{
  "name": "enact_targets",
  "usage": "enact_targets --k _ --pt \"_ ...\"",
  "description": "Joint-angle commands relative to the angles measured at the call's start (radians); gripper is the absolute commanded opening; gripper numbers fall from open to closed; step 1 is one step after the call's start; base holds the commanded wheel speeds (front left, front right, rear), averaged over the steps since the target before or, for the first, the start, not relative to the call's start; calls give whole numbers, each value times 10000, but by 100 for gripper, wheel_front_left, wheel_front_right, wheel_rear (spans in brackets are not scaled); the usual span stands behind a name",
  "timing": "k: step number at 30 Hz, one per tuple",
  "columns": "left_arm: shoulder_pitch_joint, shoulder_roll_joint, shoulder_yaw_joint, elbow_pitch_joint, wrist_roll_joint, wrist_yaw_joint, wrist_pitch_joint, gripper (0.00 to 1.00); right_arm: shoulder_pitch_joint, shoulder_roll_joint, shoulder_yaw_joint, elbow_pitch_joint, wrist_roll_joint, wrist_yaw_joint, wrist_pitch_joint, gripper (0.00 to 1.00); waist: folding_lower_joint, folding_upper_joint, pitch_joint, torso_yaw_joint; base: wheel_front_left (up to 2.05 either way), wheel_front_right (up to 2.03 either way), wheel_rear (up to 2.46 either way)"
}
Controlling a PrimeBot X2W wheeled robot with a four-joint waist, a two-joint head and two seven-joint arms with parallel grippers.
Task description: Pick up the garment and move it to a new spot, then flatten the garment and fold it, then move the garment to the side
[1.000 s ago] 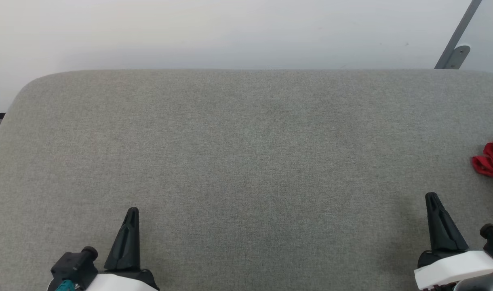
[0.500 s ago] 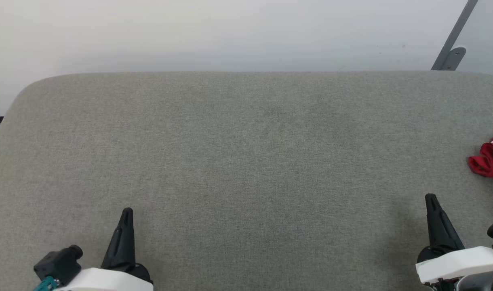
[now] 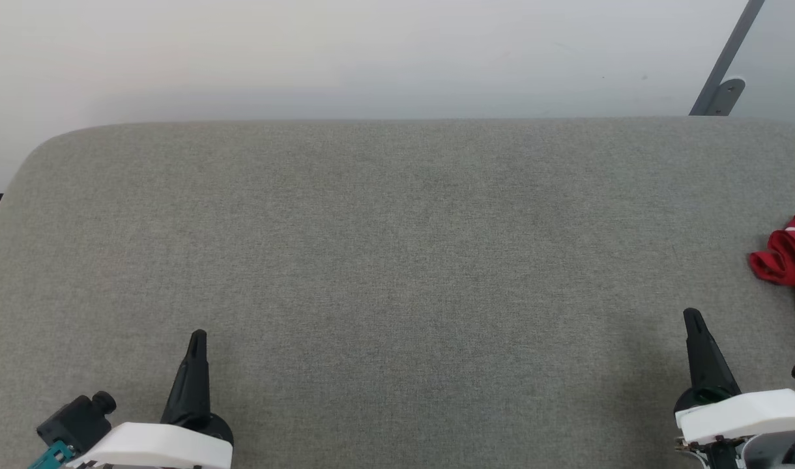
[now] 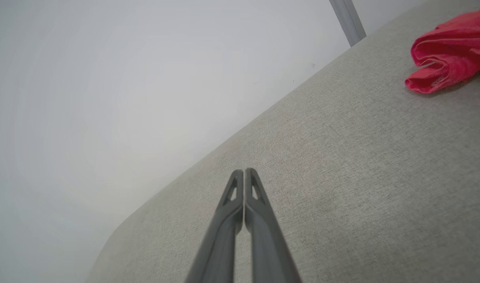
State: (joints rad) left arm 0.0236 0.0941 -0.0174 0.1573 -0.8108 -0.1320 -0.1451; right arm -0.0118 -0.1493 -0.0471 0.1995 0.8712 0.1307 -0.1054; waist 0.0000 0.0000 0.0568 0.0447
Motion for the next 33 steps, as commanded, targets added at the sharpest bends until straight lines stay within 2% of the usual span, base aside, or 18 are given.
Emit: enact_targets --k 1,18,33 --pt "-290 60 73 -77 -290 8 58 0 -274 0 -72 -95 263 0 61 0 0 0 -6 -5 0 0 0" --pt "-561 45 253 153 -2504 10 614 0 -480 251 -212 49 2213 0 626 0 0 0 -111 -92 0 0 0" --pt "-755 7 402 326 -3960 13 1013 0 -618 419 -318 140 3505 0 1010 0 0 0 -193 -161 0 0 0"
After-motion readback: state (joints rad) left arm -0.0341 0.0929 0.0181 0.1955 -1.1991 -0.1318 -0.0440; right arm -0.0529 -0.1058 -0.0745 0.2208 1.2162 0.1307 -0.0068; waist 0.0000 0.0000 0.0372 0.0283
